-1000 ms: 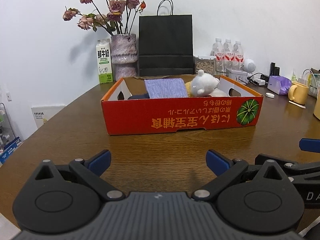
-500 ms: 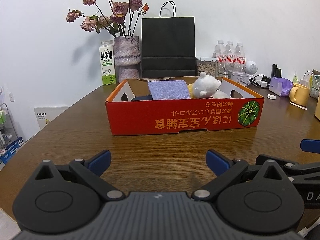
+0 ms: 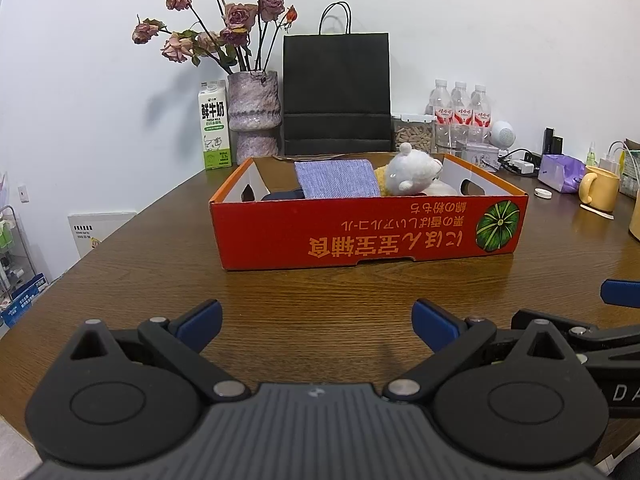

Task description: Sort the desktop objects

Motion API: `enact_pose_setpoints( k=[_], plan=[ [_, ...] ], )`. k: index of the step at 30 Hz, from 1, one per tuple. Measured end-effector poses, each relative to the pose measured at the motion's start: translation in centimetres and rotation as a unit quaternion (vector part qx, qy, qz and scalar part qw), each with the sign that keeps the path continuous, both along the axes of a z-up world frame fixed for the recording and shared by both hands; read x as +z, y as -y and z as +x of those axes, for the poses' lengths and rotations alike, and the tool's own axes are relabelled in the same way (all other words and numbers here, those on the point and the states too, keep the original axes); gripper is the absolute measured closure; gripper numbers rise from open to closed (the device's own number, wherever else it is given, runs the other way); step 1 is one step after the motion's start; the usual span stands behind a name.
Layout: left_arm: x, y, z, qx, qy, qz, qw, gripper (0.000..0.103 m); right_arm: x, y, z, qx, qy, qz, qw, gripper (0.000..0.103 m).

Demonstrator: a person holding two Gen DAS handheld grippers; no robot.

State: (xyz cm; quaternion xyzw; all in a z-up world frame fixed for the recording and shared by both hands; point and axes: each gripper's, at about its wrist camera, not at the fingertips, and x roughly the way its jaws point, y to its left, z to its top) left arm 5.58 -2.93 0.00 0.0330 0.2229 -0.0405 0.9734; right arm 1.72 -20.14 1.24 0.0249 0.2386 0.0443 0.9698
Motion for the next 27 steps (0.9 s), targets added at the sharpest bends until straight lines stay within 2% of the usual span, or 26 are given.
enact_pose_setpoints(
  k=[27],
  plan=[
    [-0.12,-0.04,0.10,0.000,-0.003,-0.002,1.0000,0.000,-0.24,-0.03,0.09,-0.001,-0.003,0.000,1.000,0.000]
  ],
)
